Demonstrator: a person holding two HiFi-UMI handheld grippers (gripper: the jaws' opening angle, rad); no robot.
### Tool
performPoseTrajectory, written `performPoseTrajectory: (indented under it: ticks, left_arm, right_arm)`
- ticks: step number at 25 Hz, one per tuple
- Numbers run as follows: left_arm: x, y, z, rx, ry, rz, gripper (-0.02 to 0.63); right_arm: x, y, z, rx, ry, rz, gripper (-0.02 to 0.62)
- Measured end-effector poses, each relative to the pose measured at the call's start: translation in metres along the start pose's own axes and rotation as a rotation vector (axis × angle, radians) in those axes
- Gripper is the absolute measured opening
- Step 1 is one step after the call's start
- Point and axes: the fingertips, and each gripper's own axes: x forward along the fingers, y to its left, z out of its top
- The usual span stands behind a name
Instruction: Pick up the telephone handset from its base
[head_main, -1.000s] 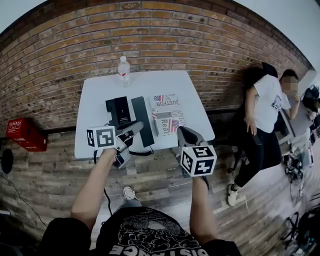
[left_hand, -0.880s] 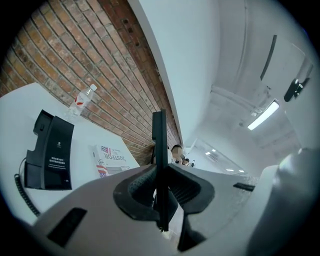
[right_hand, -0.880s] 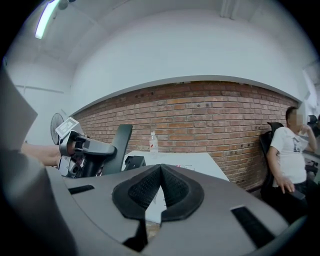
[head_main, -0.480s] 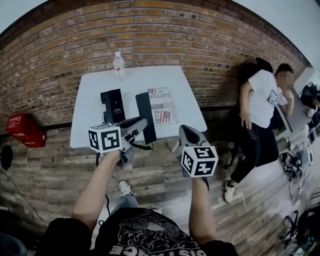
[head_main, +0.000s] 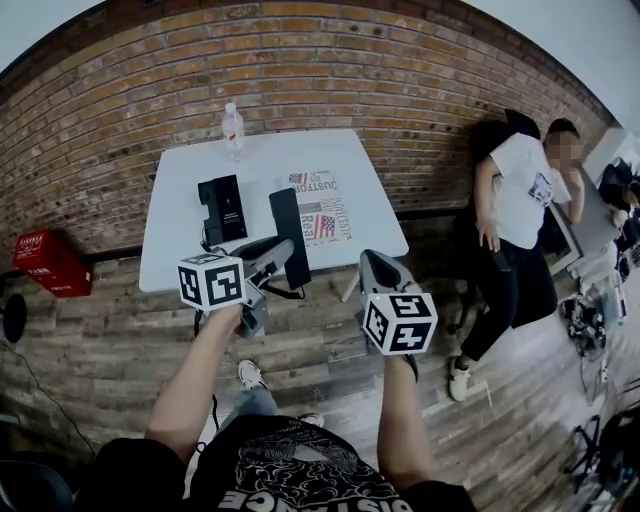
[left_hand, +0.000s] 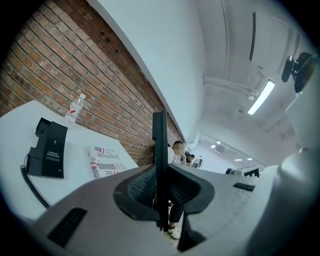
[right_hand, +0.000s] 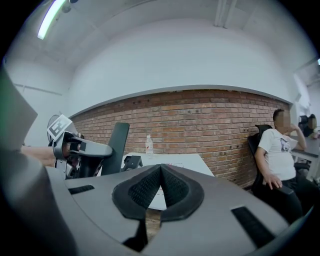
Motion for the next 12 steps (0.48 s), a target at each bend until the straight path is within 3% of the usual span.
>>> performPoseTrajectory:
  ticks: [12]
  left_arm:
    - [-0.0041,0.0049,0.0024,0.006,-0.006,0.017,0.072]
  right_arm:
    - [0.0009,0.0045,0.0013,-0.011,0.002,0.005,0.0]
